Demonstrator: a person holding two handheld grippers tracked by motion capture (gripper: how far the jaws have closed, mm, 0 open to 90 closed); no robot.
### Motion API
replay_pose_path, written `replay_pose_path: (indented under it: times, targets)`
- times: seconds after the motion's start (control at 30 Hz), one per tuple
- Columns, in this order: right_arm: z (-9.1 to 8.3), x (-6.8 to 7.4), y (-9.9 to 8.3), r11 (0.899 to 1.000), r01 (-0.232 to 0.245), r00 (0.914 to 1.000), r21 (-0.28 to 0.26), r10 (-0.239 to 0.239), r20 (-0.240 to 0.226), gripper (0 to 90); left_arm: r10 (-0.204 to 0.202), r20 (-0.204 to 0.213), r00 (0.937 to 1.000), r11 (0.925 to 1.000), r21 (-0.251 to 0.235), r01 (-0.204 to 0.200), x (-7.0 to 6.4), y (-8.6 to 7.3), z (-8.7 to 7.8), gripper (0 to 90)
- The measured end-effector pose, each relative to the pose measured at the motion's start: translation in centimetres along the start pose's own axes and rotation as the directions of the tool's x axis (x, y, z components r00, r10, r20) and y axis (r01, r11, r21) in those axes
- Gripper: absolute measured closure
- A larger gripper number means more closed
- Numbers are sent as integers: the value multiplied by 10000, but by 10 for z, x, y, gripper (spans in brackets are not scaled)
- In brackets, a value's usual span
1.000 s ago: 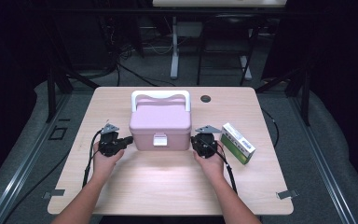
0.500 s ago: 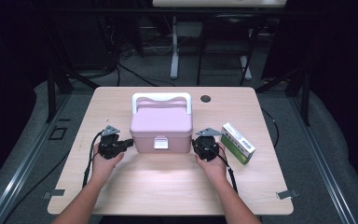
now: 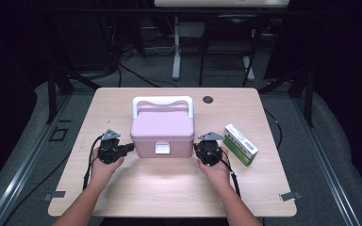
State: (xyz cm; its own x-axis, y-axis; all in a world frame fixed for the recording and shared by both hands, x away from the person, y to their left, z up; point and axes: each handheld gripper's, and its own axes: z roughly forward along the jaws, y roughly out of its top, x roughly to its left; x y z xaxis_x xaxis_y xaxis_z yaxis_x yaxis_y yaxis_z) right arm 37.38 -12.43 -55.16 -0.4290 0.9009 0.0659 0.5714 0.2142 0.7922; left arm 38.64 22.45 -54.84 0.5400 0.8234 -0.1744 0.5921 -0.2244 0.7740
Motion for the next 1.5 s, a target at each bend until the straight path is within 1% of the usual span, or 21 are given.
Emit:
replay_pose_path:
  times: [0.03, 0.07, 0.13, 0.23, 0.27, 0.3, 0.33, 0.37, 0.43, 0.47, 0.53, 0.7, 0.77, 0.83, 0.93, 1.2, 1.27, 1.37, 1.43, 1.47, 1.5]
  targets:
    - [0, 0, 0, 10000, 0, 10000, 0, 0, 0, 900, 27, -13, 10000, 10000, 6, -27, 0, 0, 0, 900]
    - [-1, -1, 0, 10000, 47, 9999, 74, -46, -157, 900, 75, -28, 10000, 10000, 8, -75, 0, 0, 0, 900]
    - [-1, -4, 0, 9999, -90, 9994, 51, 91, -330, 900, 85, 14, 10000, 10000, 50, -85, 1, 1, 0, 900]
    - [3, -6, 0, 9998, -158, 9993, 158, 163, -340, 900, -25, 120, 9999, 10000, 63, 24, 4, 1, 2, 900]
    - [5, -6, -1, 9999, -1, 10000, 149, 1, -28, 900, -125, 77, 9999, 9999, -13, 125, 5, 1, 3, 900]
    - [6, -7, 0, 9998, 82, 9999, 179, -83, 76, 900, -192, 78, 9998, 9998, -93, 192, 7, 3, 4, 900]
    - [6, -7, 0, 9998, 82, 9999, 179, -83, 76, 900, -192, 78, 9998, 9998, -93, 192, 7, 3, 4, 900]
    - [9, -9, 2, 9998, -137, 9999, 148, 137, 30, 900, -125, 98, 9999, 9997, -198, 127, 7, 6, 5, 900]
    - [9, -11, 3, 9998, -141, 9999, 115, 140, 31, 900, -170, 40, 9998, 9993, -331, 171, 7, 7, 5, 900]
    - [11, -12, 6, 9997, -258, 9997, -43, 258, -20, 900, -154, 33, 9999, 9993, -333, 155, 8, 9, 5, 900]
    - [11, -14, 7, 9996, -271, 9996, -117, 270, -30, 900, -165, 118, 9998, 9996, -248, 168, 10, 10, 5, 900]
    - [12, -15, 10, 9995, -295, 9991, -140, 290, -318, 900, -154, 180, 9997, 9992, -373, 161, 10, 9, 6, 900]
    - [12, -13, 10, 9998, -170, 9992, -108, 165, -373, 900, -109, 186, 9998, 9995, -282, 114, 9, 9, 5, 900]
    - [11, -10, 9, 9998, 170, 9997, 36, -169, -174, 900, -93, 210, 9997, 9995, -292, 99, 7, 9, 4, 900]
    - [8, -8, 7, 9995, 309, 9993, 115, -307, -207, 900, -114, 181, 9998, 9996, -242, 118, 4, 6, 1, 900]
    - [-1, -2, 1, 9990, 393, 9990, 235, -387, -225, 900, 56, 146, 9999, 9999, -110, -54, -4, 0, -8, 900]
    - [-7, 1, -2, 9991, 294, 9994, 302, -287, -217, 900, 209, 51, 9998, 9998, 24, -209, -9, -2, -12, 900]
    - [-11, 5, -5, 9991, 221, 9997, 353, -216, -140, 900, 253, -100, 9996, 9997, 18, -253, -14, -5, -15, 900]
    - [-13, 7, -6, 9988, 279, 9995, 406, -273, -133, 900, 224, -42, 9997, 9997, 56, -224, -15, -6, -17, 900]
    - [-18, 10, -8, 9974, 505, 9987, 513, -498, -145, 900, 265, -30, 9996, 9996, 63, -264, -16, -8, -19, 900]
    - [-19, 11, -9, 9971, 534, 9985, 546, -526, -152, 900, 278, 29, 9996, 9996, 112, -278, -18, -11, -23, 900]
